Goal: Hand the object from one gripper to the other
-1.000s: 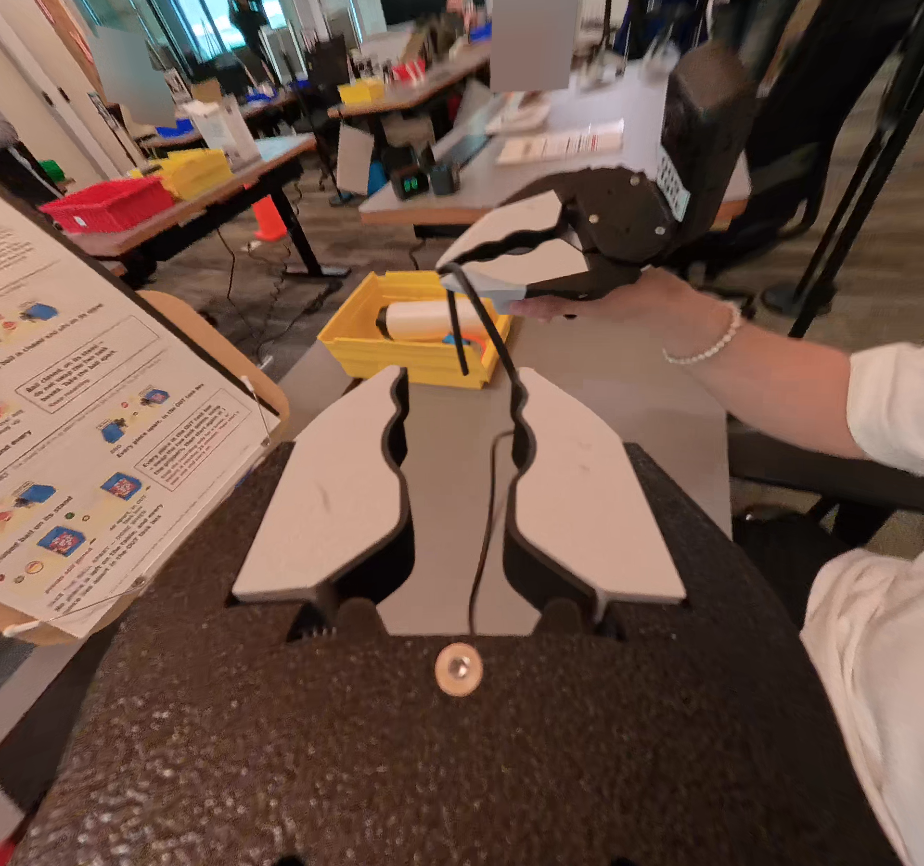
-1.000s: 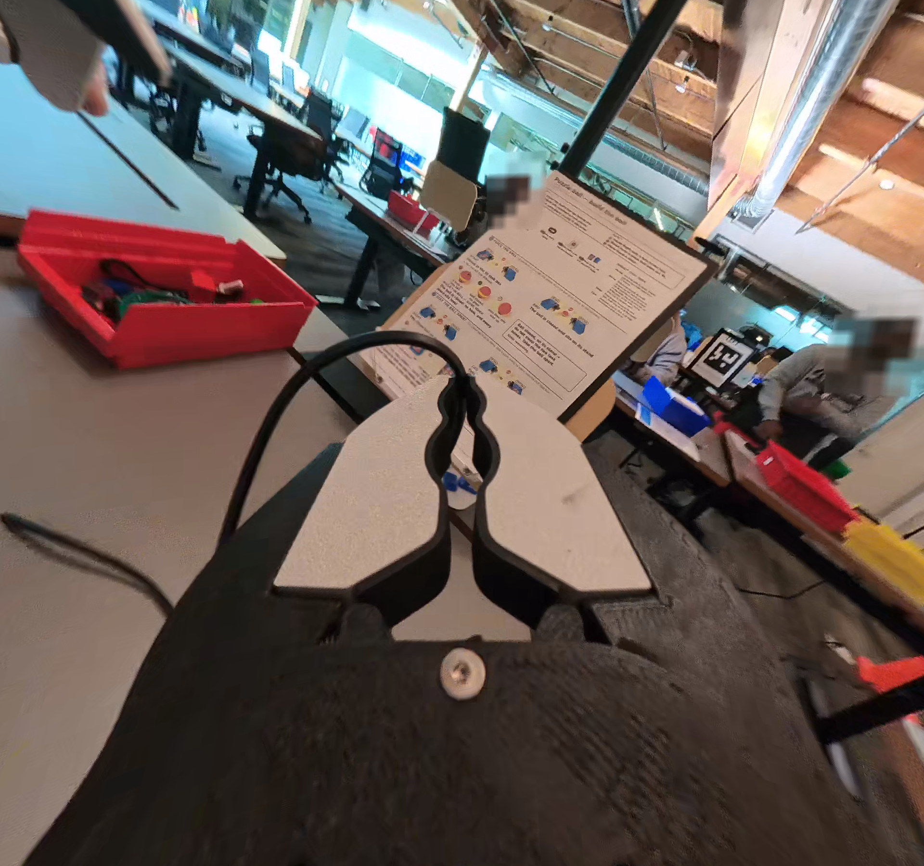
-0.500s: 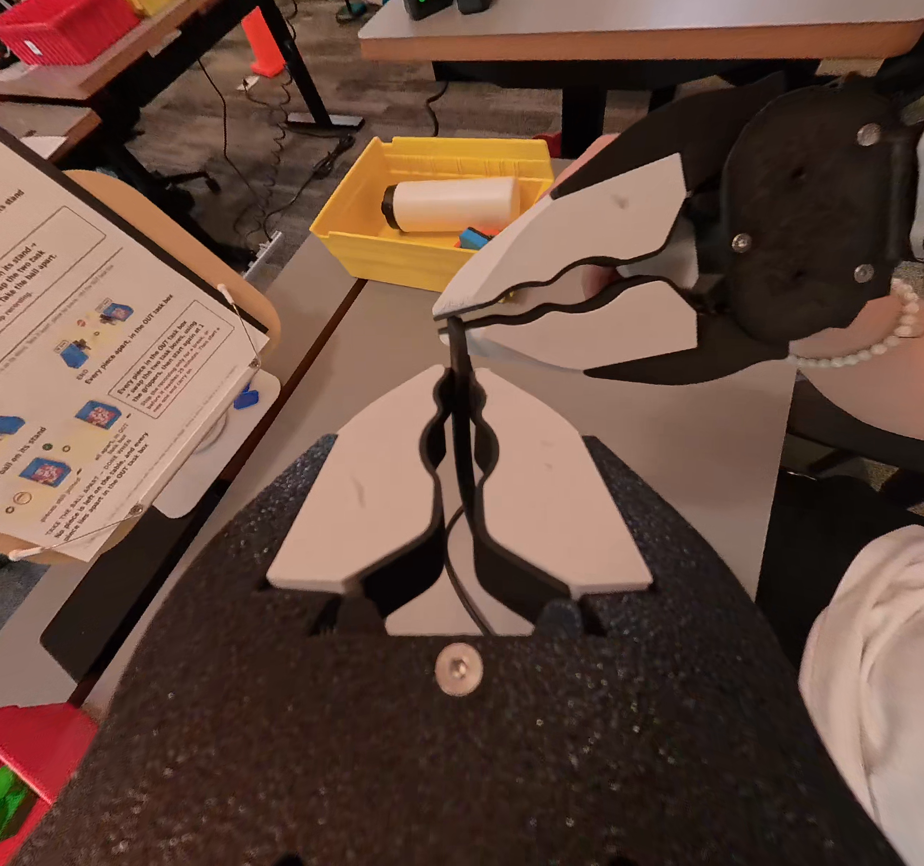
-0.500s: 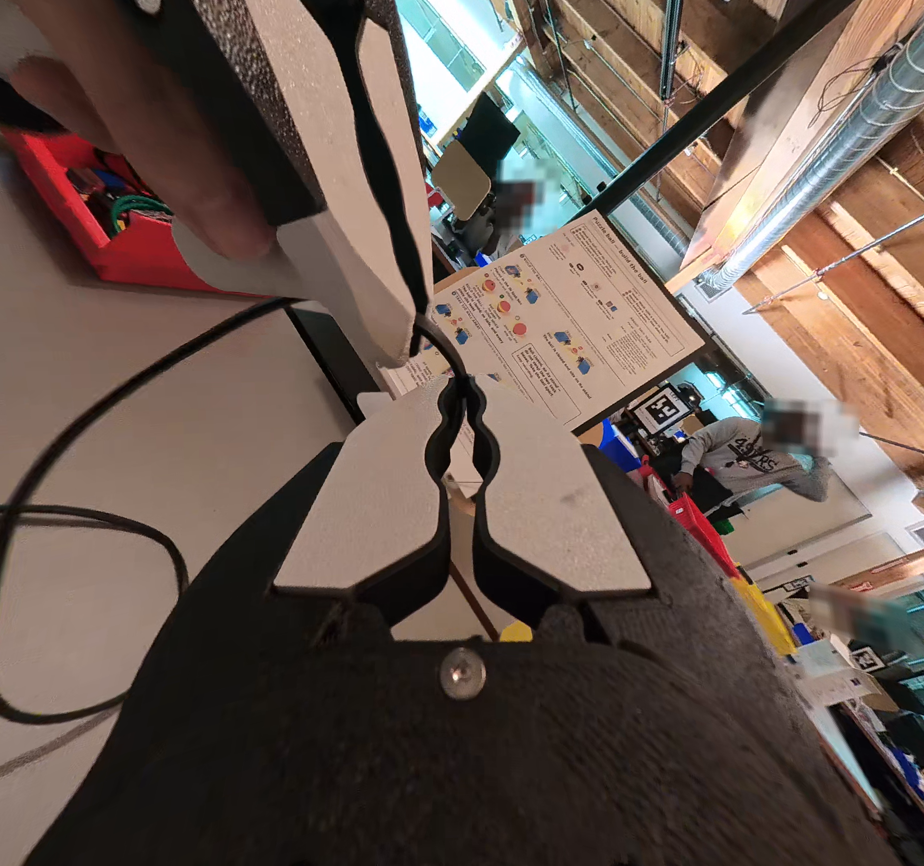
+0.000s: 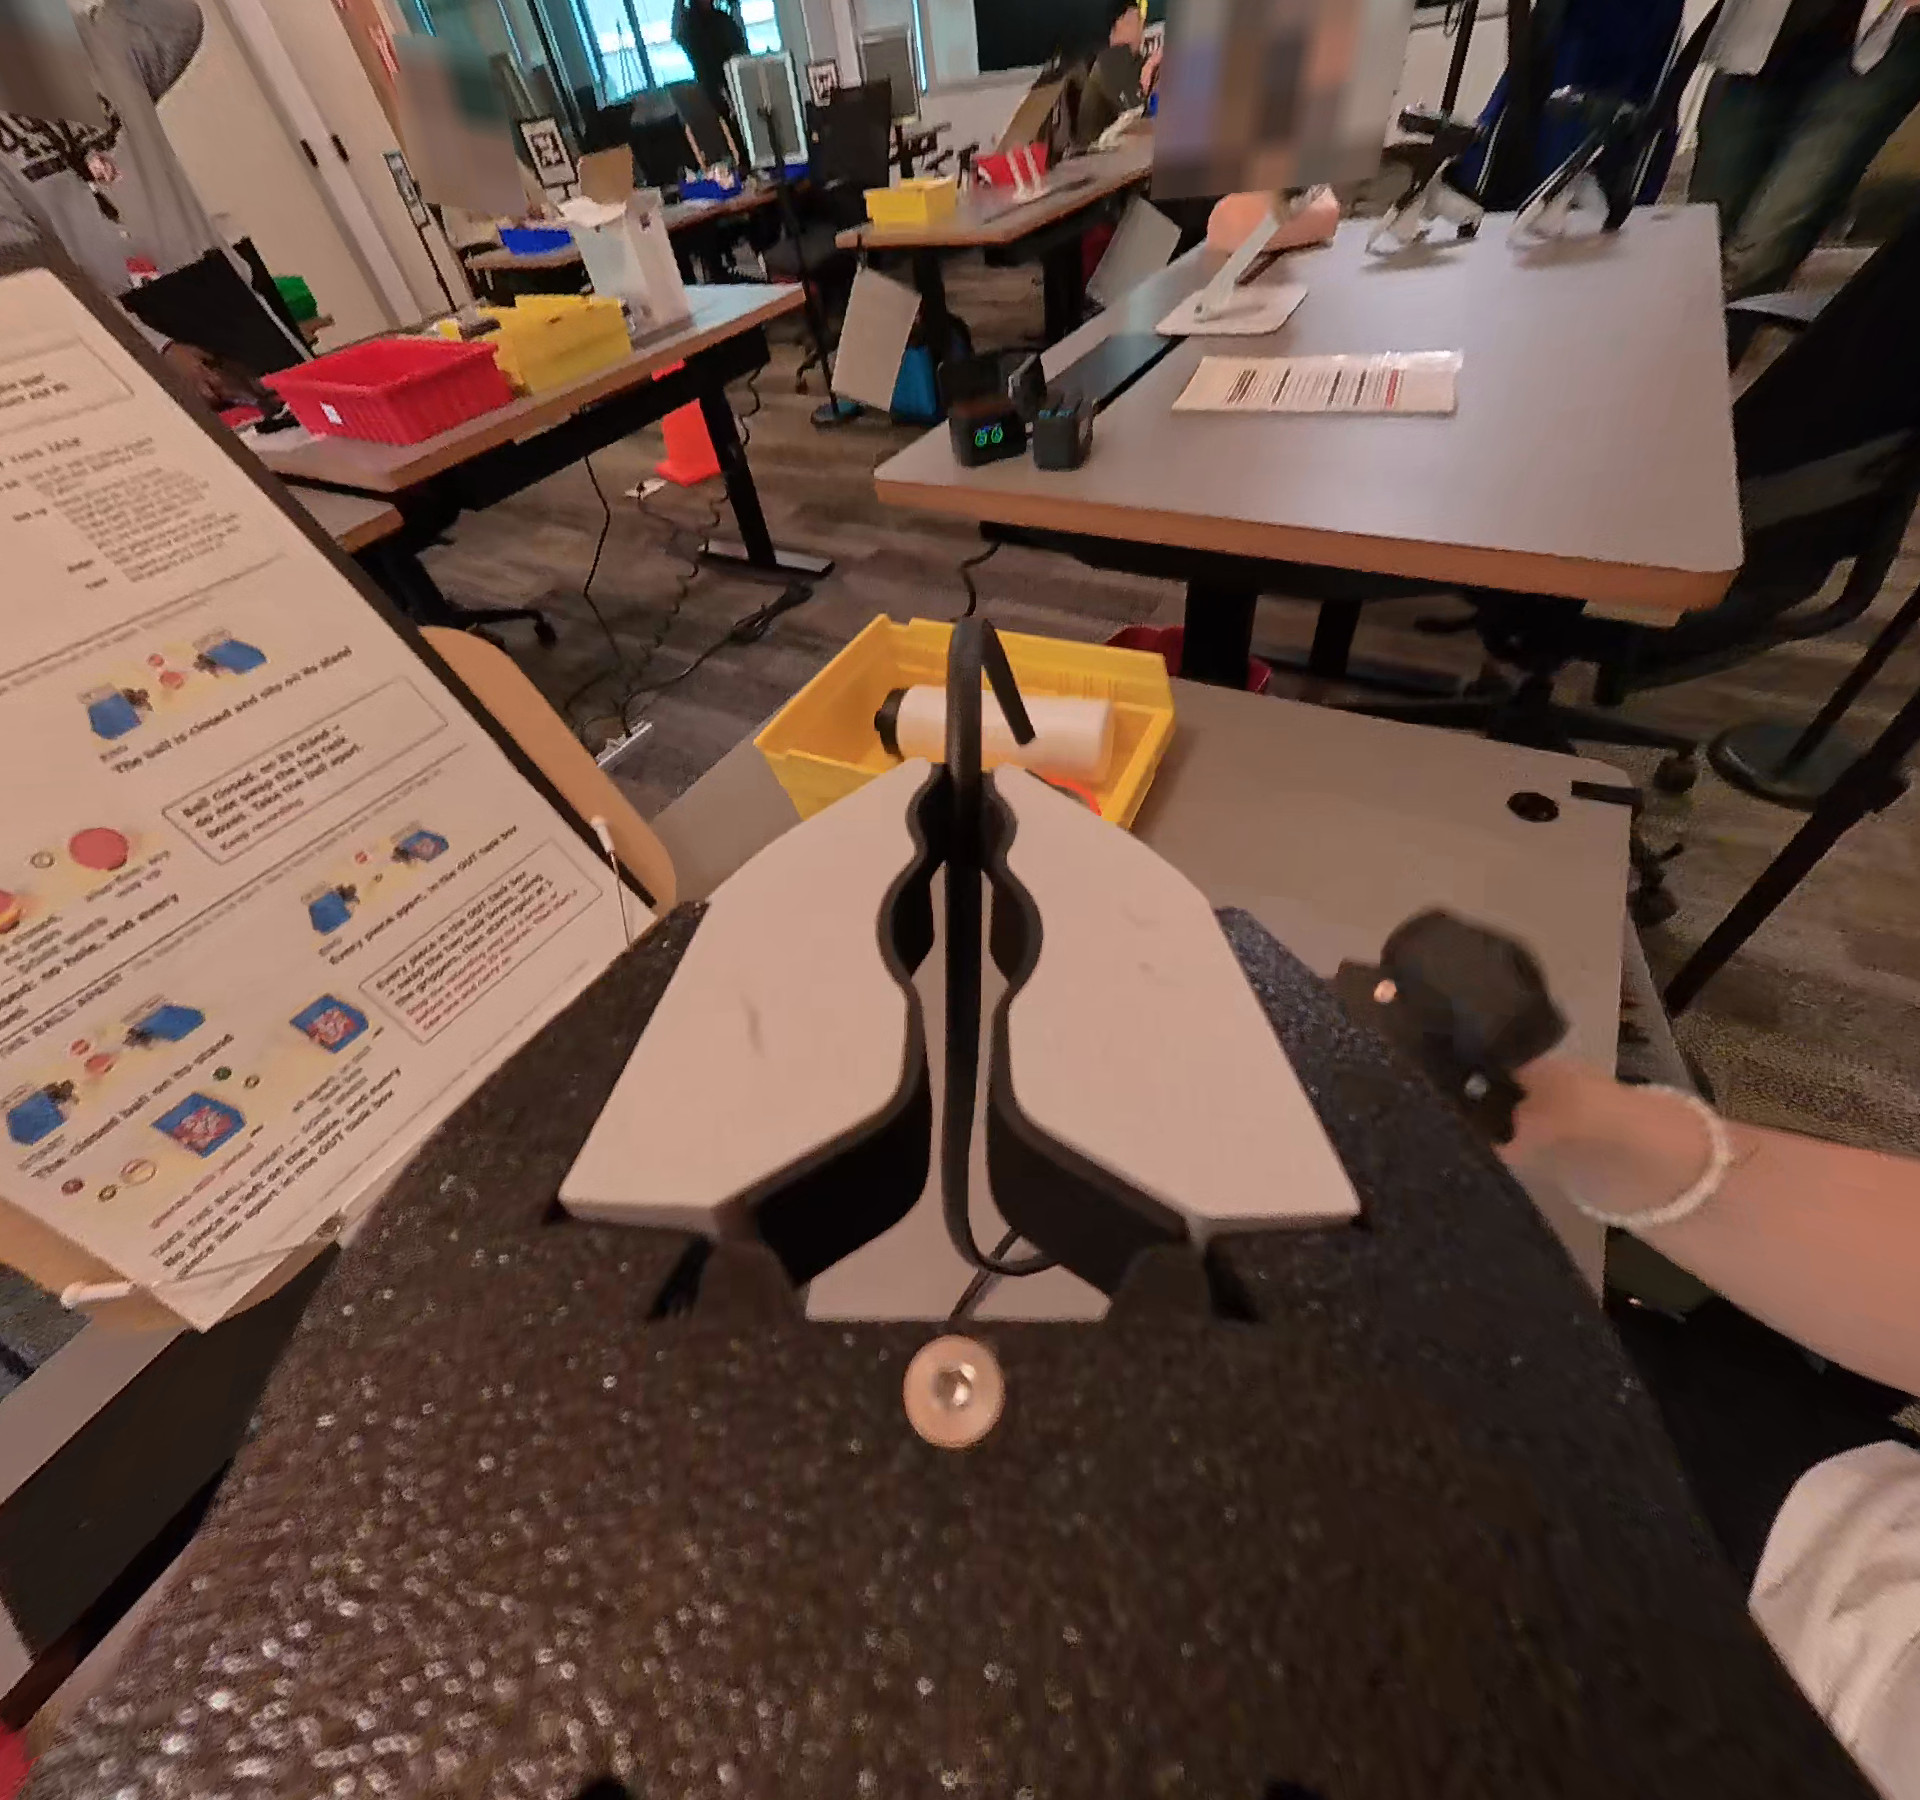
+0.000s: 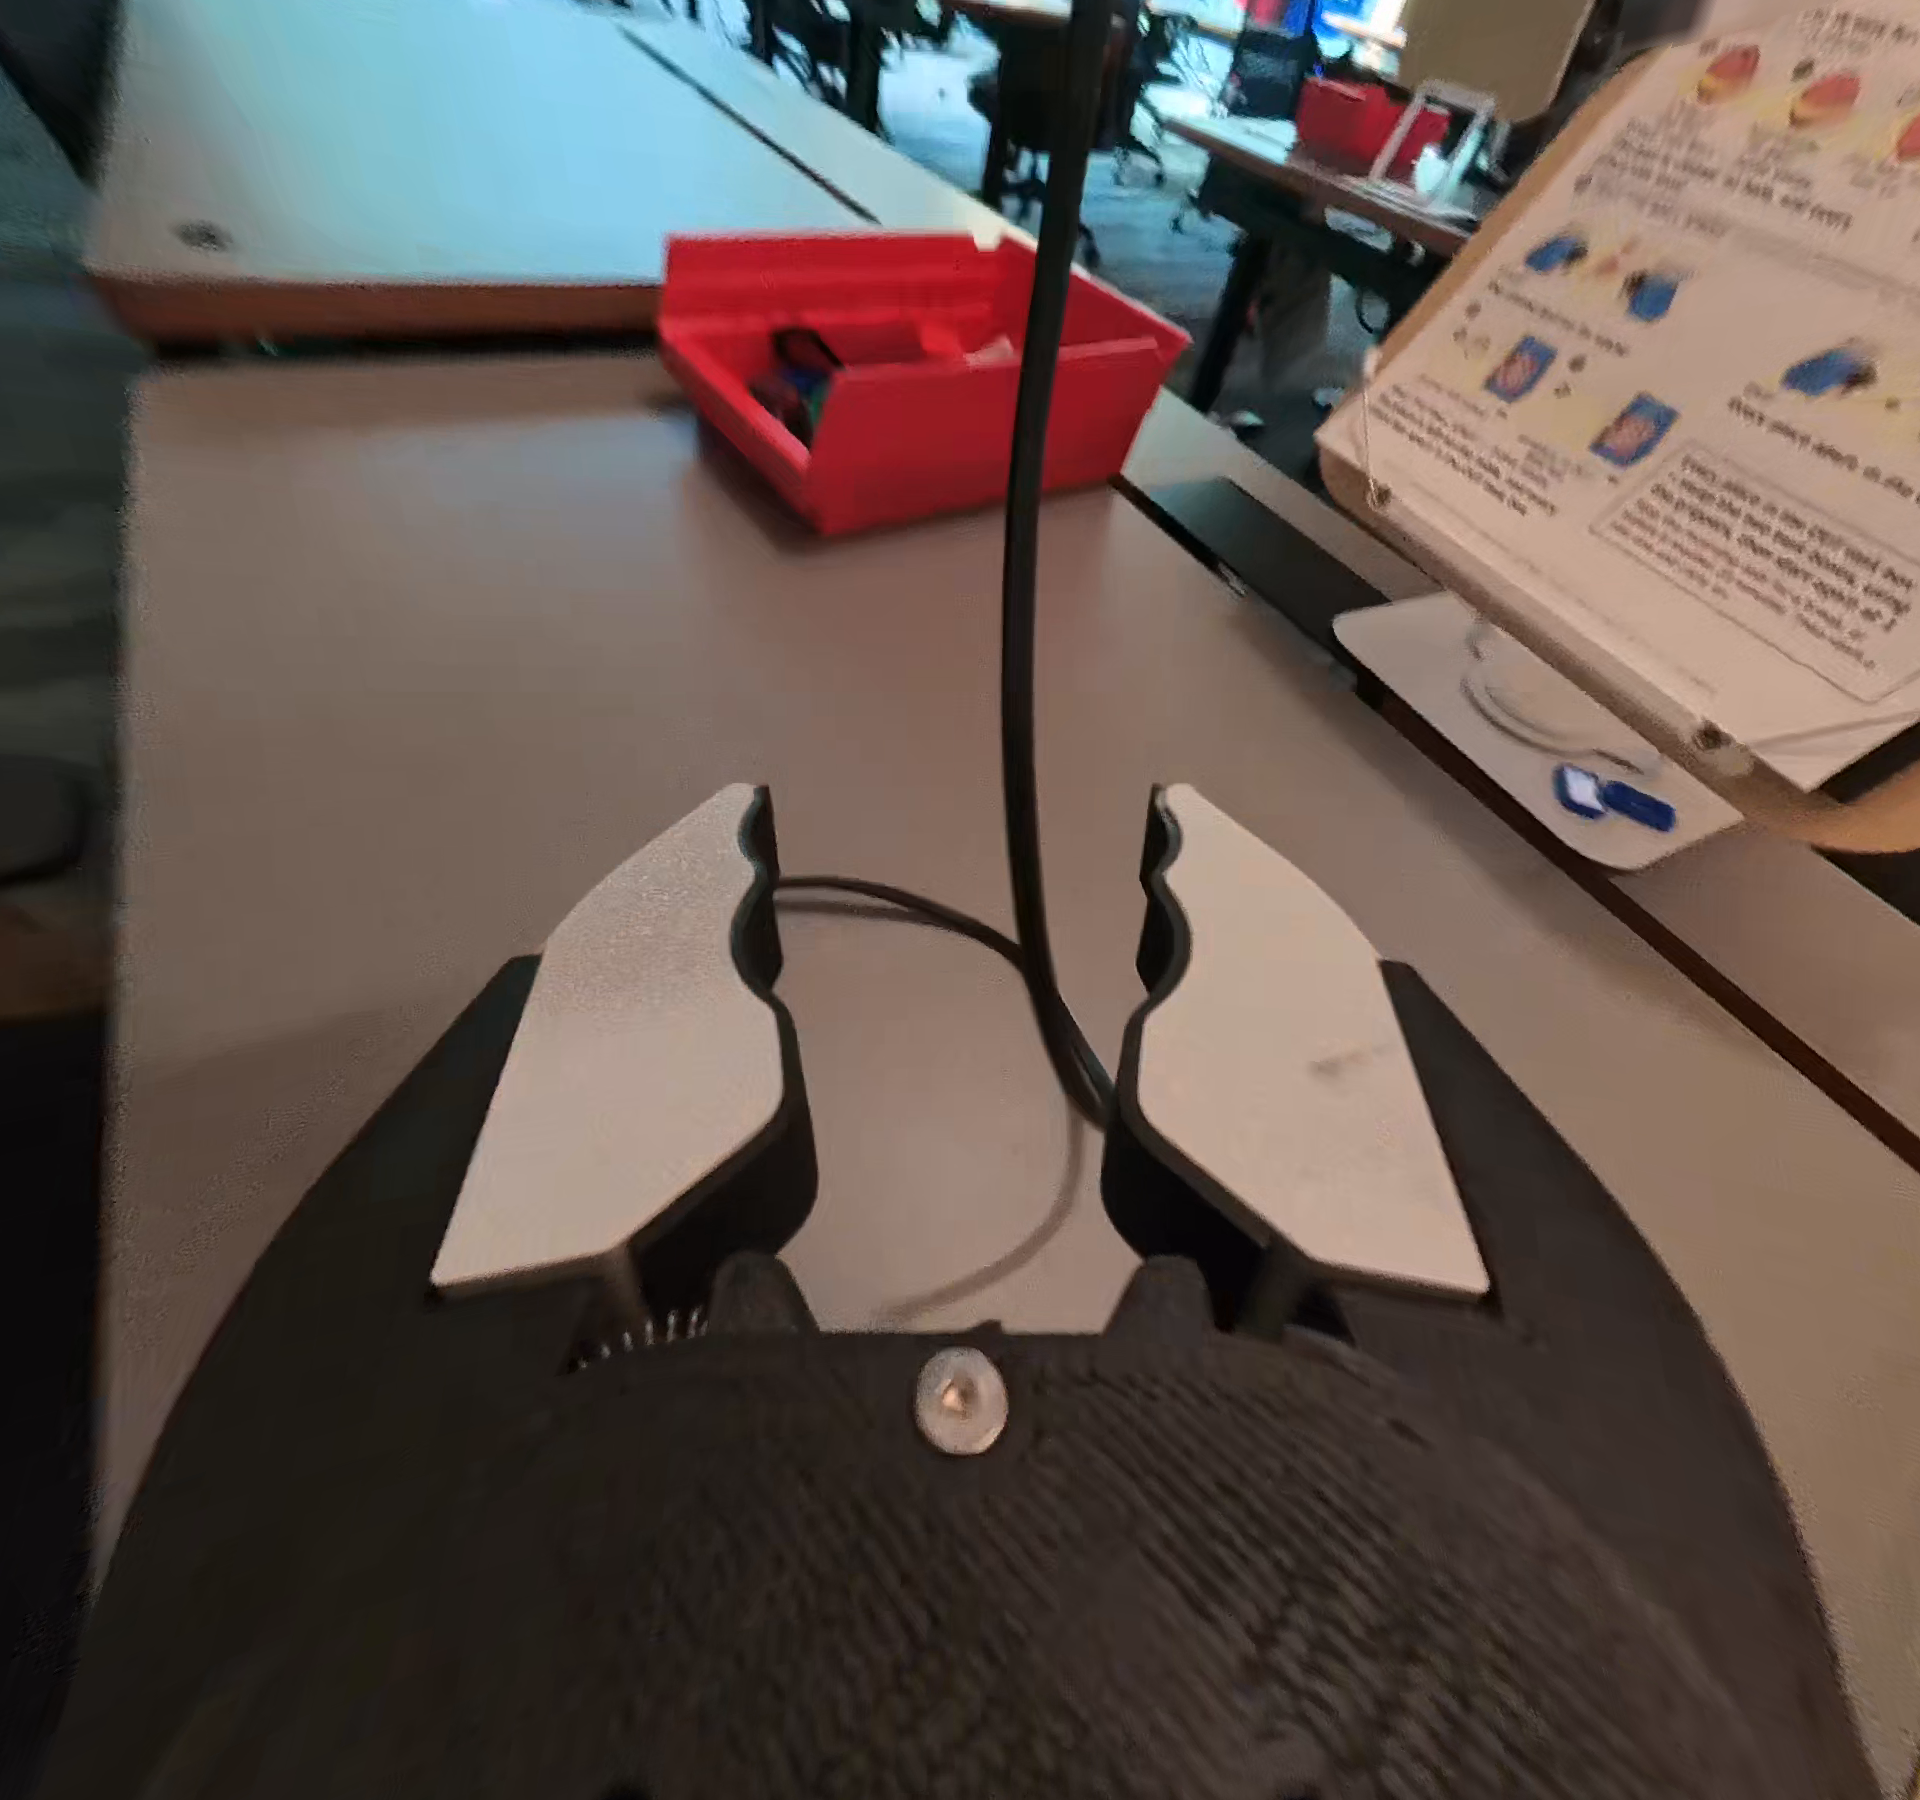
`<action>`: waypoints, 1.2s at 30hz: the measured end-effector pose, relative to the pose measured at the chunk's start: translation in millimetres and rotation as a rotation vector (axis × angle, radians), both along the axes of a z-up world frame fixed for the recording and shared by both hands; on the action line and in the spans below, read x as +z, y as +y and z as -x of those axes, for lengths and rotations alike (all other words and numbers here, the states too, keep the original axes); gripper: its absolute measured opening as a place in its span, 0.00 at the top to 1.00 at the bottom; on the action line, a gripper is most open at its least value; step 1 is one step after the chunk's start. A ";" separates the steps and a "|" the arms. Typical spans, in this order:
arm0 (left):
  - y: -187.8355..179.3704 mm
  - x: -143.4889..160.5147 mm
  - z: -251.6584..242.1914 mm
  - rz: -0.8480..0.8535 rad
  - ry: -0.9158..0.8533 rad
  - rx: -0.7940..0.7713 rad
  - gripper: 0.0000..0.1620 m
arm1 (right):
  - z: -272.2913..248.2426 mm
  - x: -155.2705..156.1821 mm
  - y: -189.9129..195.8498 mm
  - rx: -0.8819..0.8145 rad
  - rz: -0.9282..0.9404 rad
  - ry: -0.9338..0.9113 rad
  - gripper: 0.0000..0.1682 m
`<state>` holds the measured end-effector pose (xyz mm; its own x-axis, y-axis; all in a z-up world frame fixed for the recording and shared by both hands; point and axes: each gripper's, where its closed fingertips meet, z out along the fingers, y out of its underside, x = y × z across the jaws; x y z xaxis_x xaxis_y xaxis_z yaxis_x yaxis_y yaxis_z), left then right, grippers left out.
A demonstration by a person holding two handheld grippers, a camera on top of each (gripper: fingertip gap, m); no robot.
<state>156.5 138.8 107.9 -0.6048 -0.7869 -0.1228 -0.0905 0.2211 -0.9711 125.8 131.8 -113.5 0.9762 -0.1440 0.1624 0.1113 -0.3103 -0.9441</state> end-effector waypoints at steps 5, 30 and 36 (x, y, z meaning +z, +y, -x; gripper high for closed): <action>-1.1 9.9 3.9 -0.012 -0.024 0.000 0.97 | -15.3 -17.4 8.0 -0.091 -0.050 -0.077 0.89; 116.0 -78.2 23.4 0.030 0.124 0.276 0.62 | -38.5 109.9 -26.3 -0.048 0.027 -0.471 0.97; 42.1 -103.4 53.2 0.079 0.081 0.048 0.62 | -40.3 143.8 -5.2 -0.044 0.056 -0.436 0.97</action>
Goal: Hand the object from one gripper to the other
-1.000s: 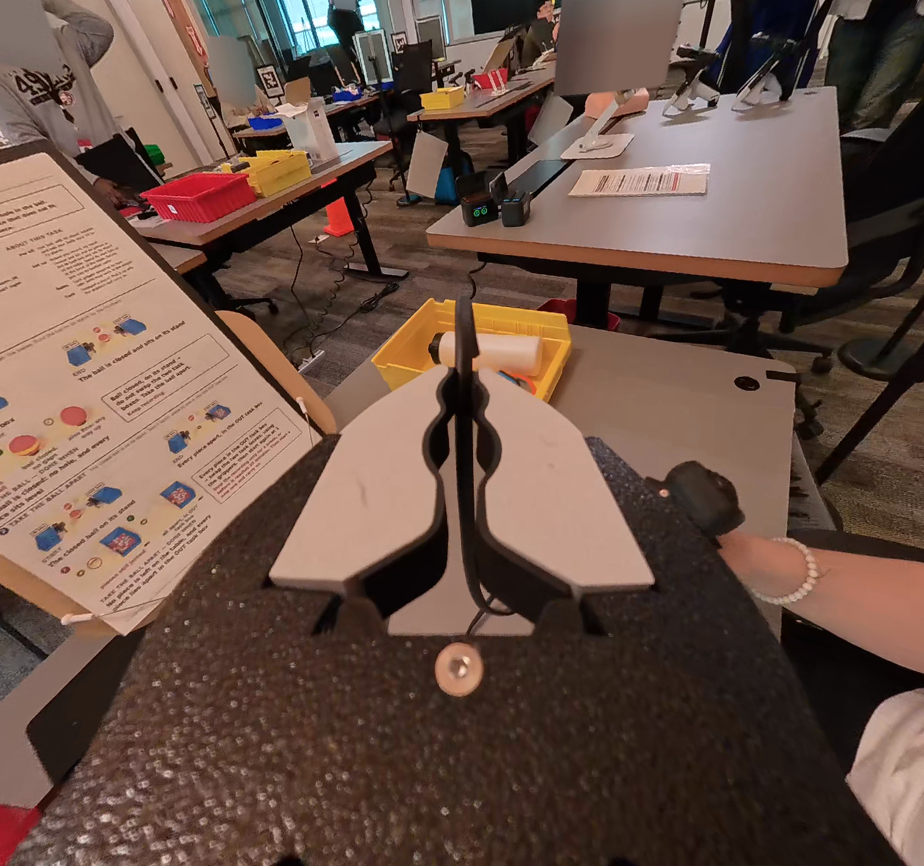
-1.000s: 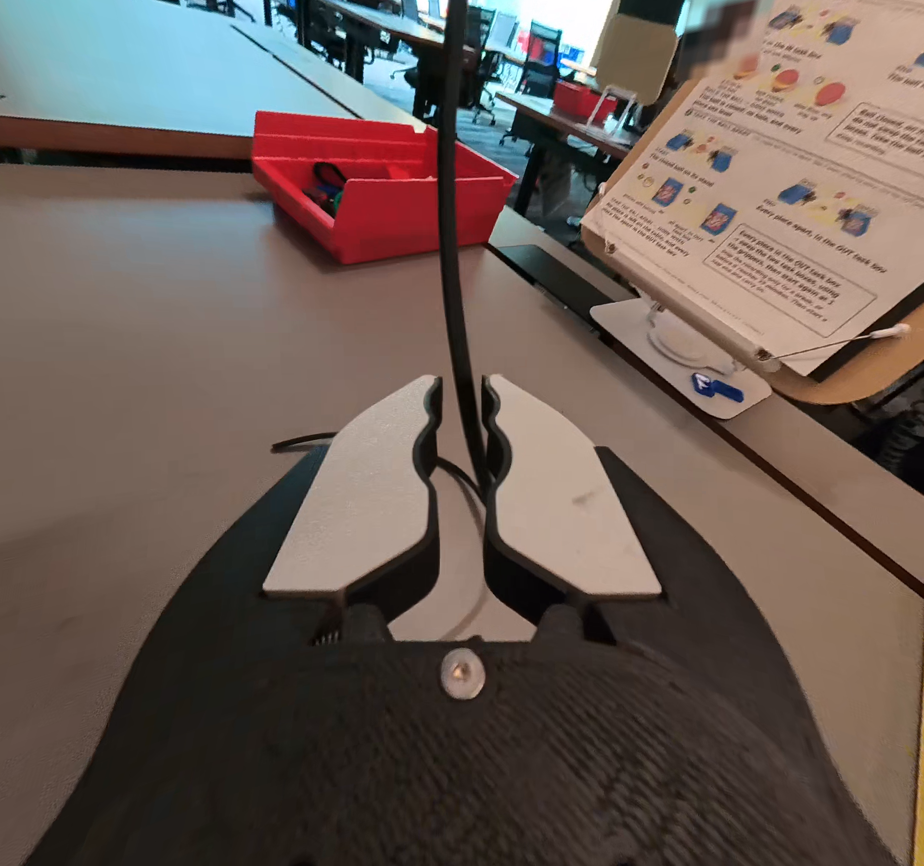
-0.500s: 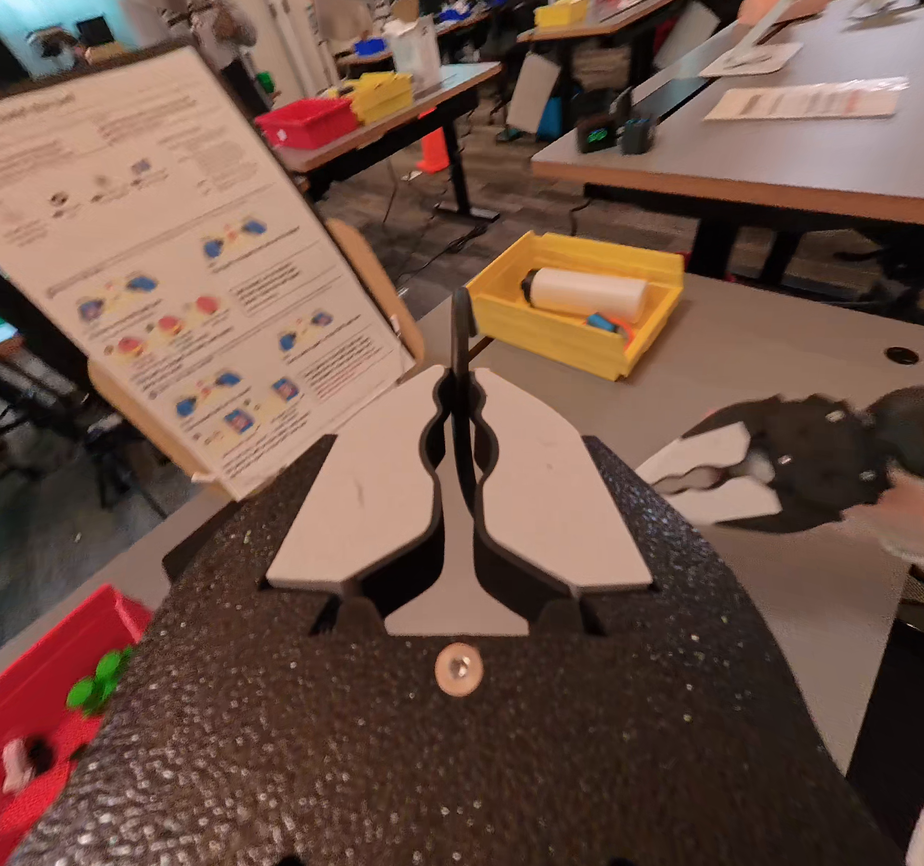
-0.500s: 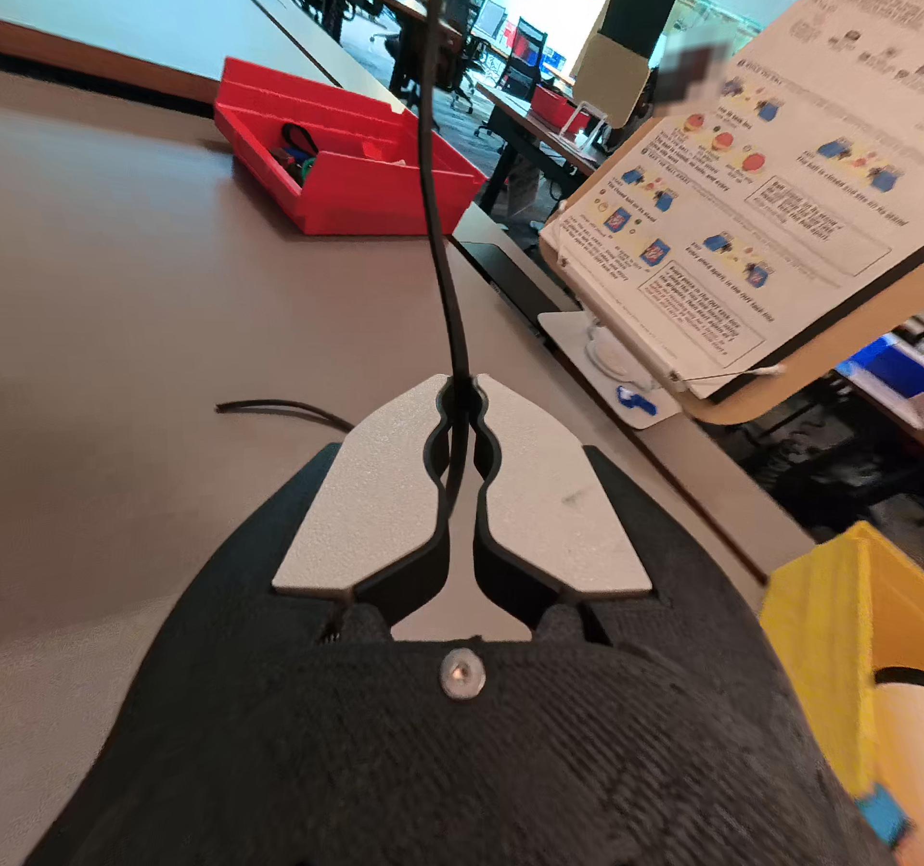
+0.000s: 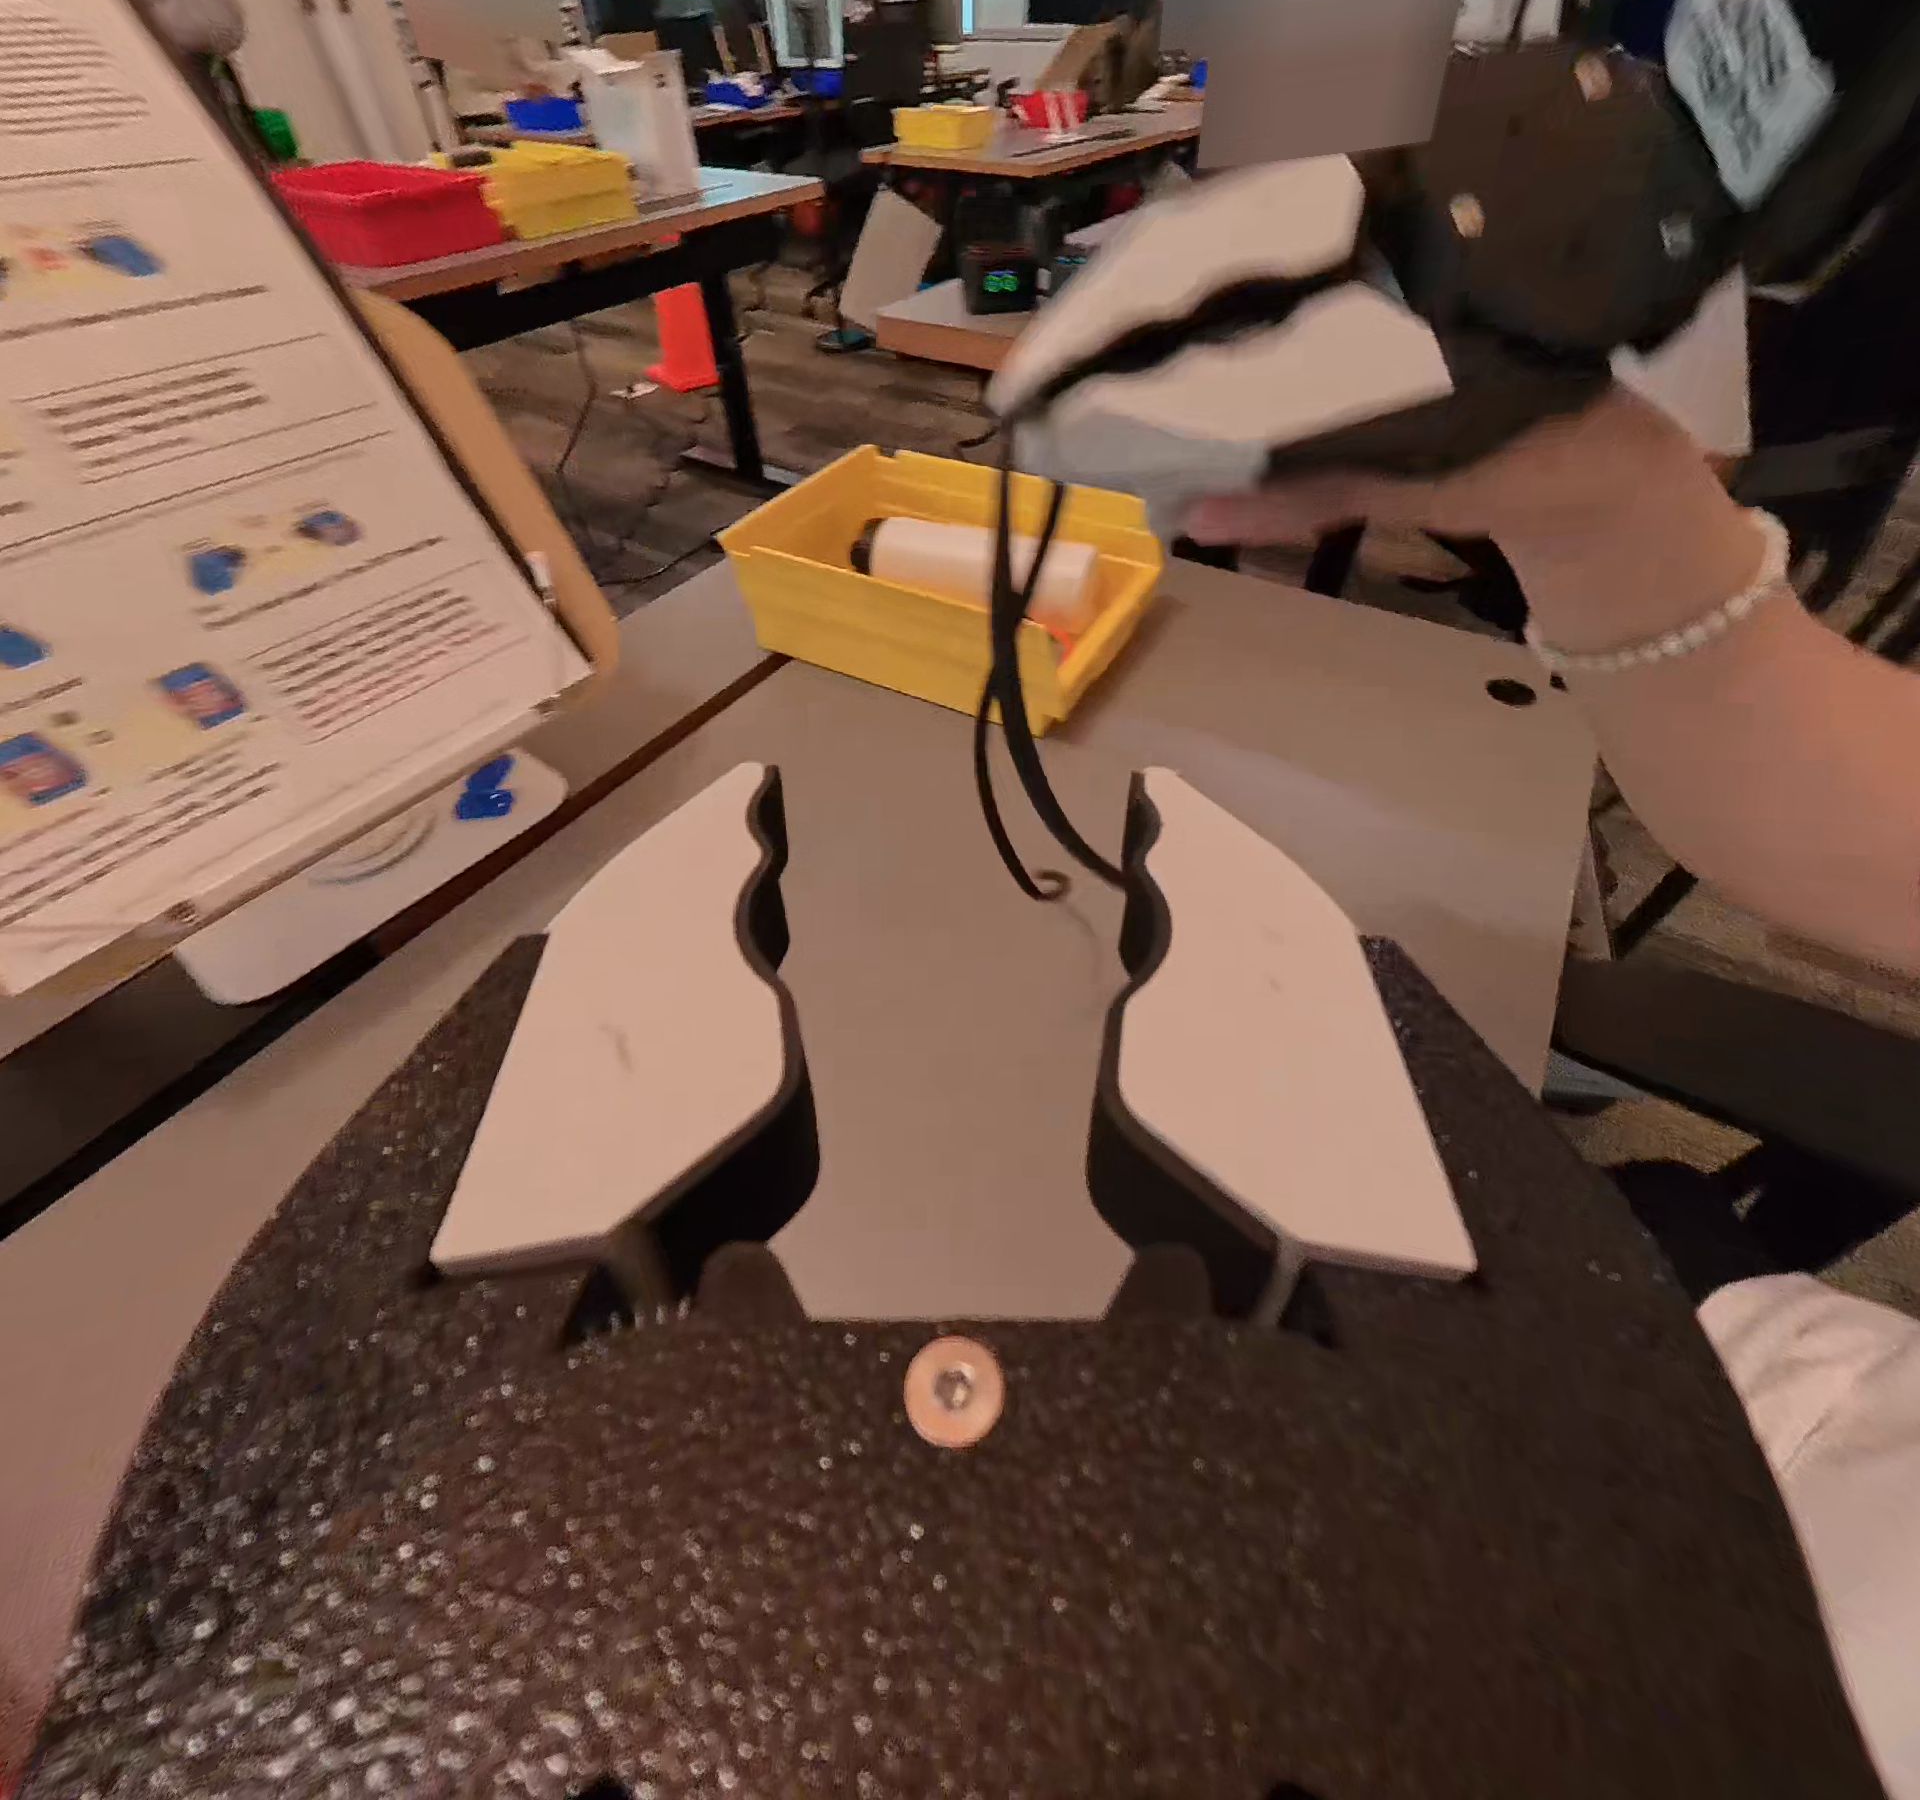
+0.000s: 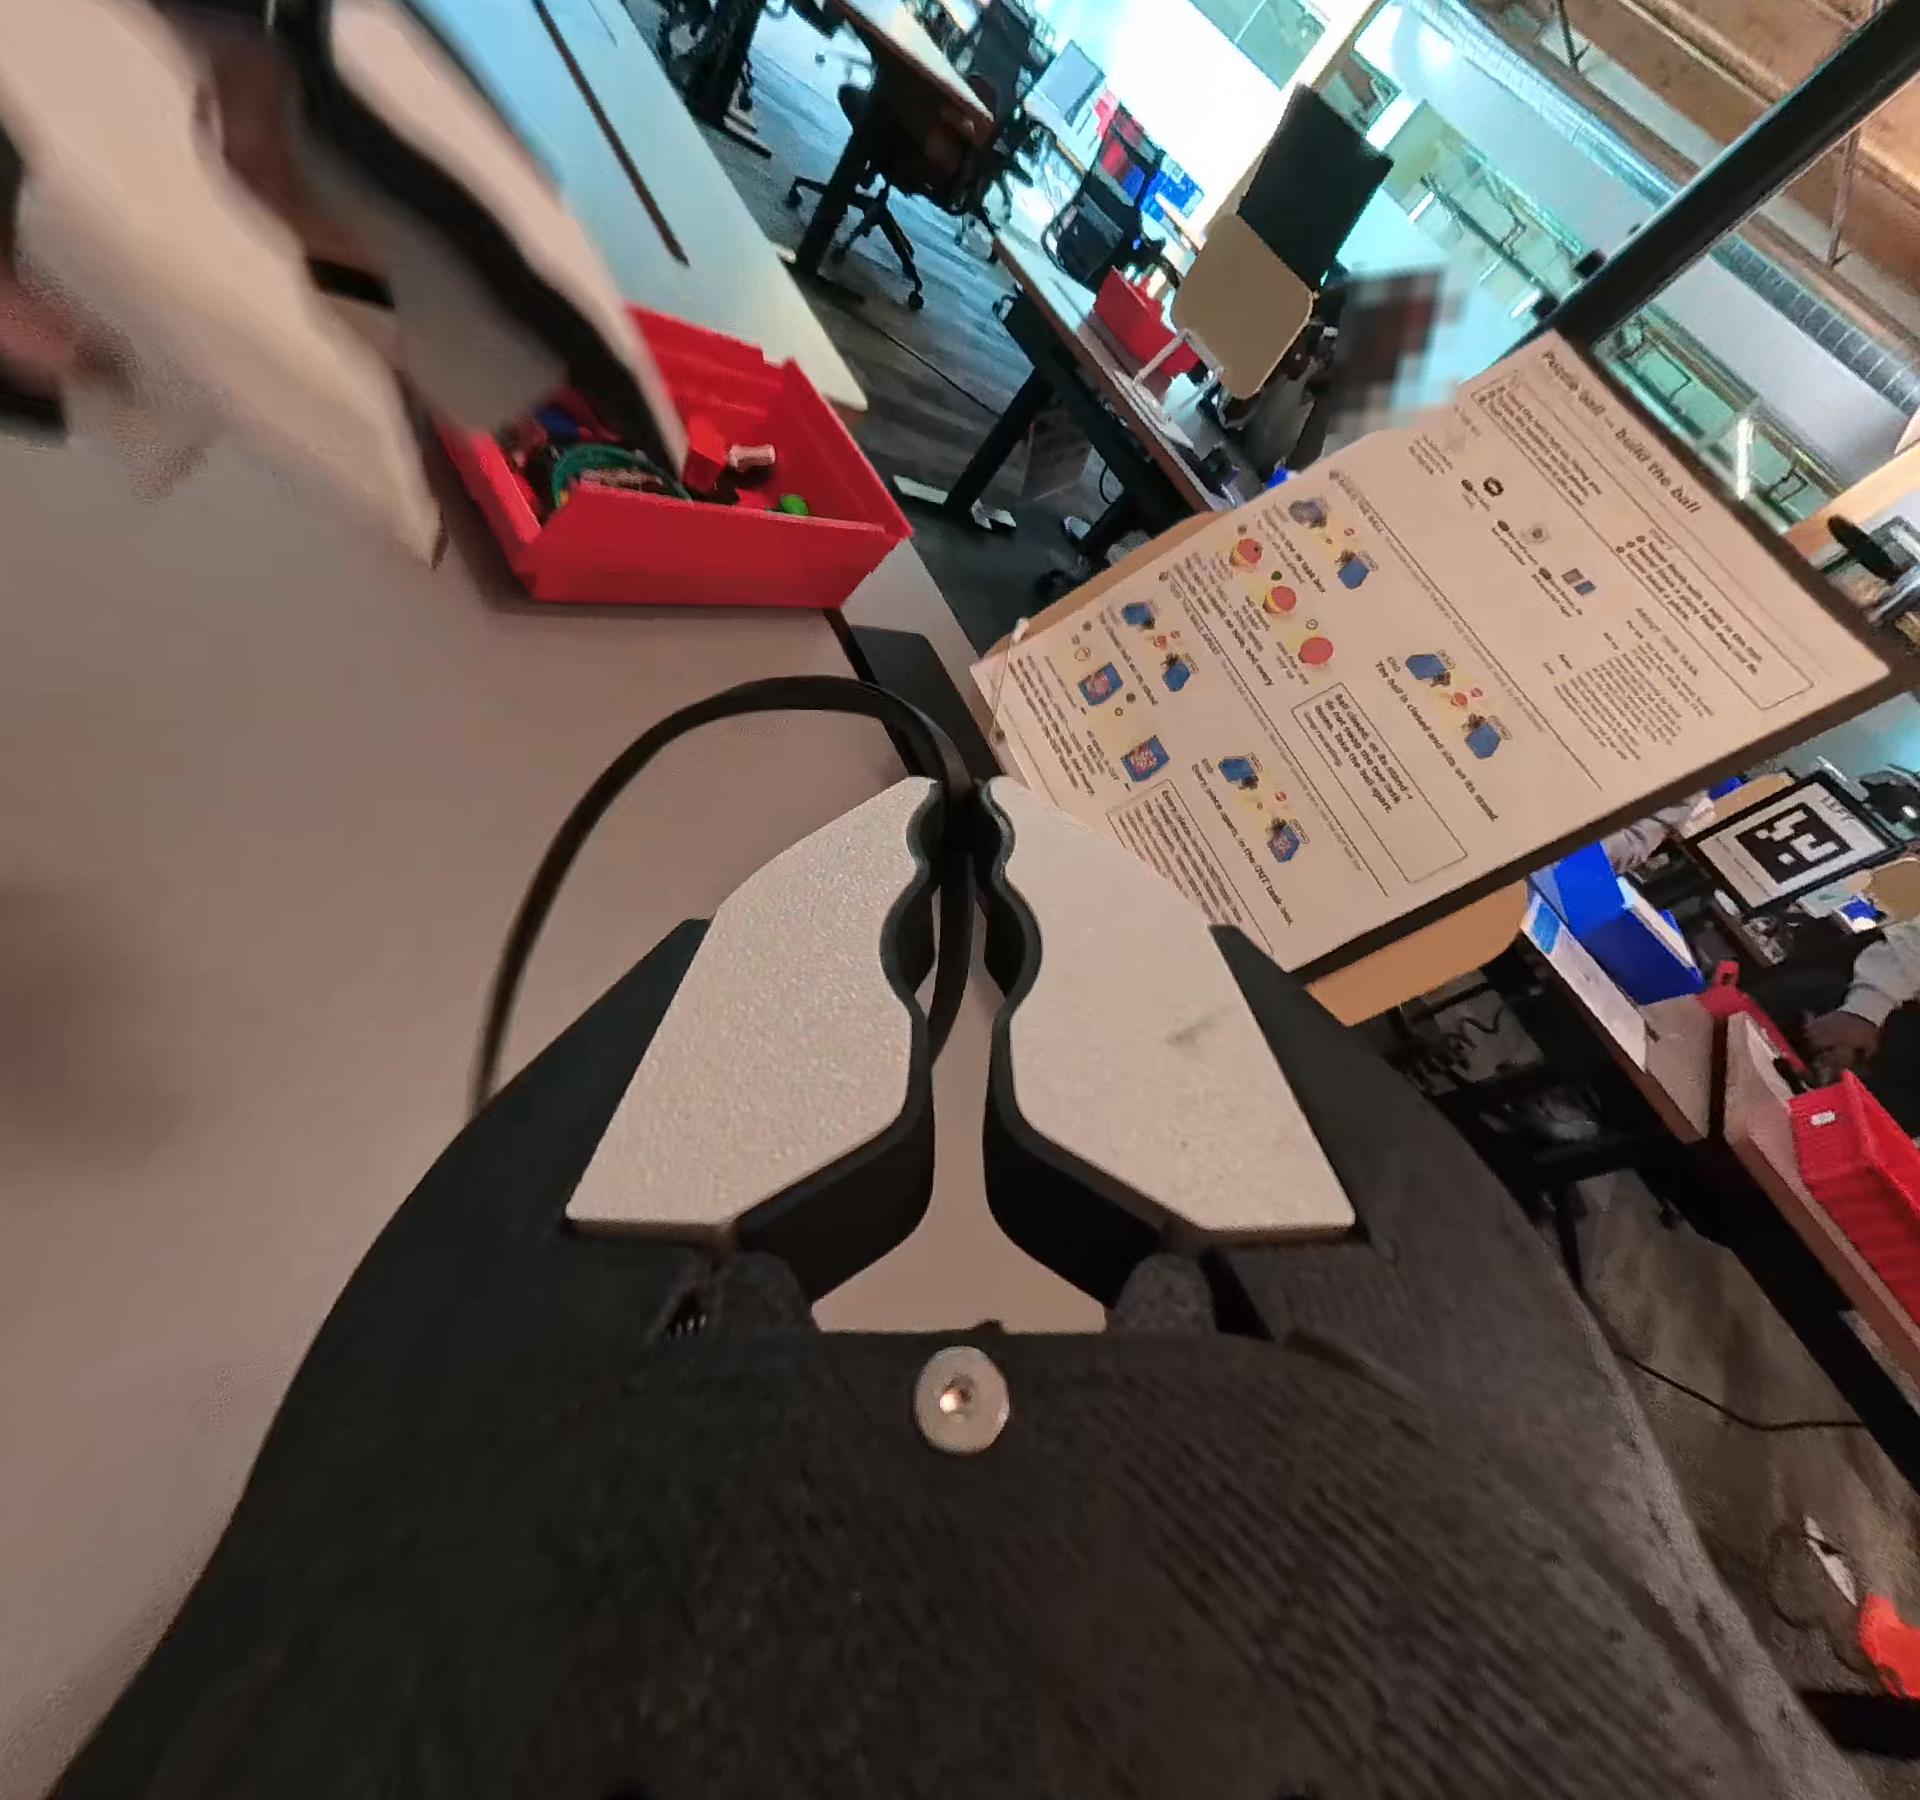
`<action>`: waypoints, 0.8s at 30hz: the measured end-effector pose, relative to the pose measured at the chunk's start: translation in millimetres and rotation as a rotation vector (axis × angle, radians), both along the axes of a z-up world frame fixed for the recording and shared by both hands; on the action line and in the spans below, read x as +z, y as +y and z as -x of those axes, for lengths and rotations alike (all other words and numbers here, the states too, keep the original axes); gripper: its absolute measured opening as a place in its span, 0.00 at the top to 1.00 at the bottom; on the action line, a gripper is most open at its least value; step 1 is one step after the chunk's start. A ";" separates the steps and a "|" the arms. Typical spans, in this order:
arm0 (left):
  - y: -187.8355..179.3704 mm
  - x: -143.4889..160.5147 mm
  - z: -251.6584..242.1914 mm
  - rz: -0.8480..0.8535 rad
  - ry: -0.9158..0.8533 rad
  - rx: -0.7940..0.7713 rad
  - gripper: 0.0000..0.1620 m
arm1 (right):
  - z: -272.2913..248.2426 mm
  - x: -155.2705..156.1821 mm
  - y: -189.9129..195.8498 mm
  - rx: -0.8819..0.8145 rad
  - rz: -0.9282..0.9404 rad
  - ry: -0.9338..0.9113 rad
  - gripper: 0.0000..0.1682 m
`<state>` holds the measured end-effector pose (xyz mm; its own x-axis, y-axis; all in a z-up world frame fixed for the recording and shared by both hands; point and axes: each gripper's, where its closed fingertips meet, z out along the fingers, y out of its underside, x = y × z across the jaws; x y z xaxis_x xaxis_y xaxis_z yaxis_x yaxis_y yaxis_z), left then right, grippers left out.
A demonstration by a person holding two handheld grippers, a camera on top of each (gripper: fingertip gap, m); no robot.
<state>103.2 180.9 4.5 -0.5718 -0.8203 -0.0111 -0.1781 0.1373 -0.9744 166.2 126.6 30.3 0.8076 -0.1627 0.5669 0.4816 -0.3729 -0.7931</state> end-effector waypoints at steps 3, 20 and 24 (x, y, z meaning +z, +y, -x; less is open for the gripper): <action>-25.0 -27.3 1.1 -0.036 -0.026 -0.034 0.55 | 8.5 16.2 8.5 0.039 -0.047 0.007 0.97; -6.9 -152.7 -37.9 -0.015 0.147 0.120 0.65 | 37.0 70.9 19.5 0.160 -0.222 0.023 0.97; -21.7 -147.9 -33.9 0.013 0.129 0.070 0.94 | 38.6 67.2 23.0 0.163 -0.210 0.021 0.98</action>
<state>137.2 159.2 -143.3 -0.5095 -0.8577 0.0696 -0.3110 0.1080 -0.9443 127.6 149.6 97.5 0.8442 -0.1412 0.5171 0.5043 -0.1180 -0.8554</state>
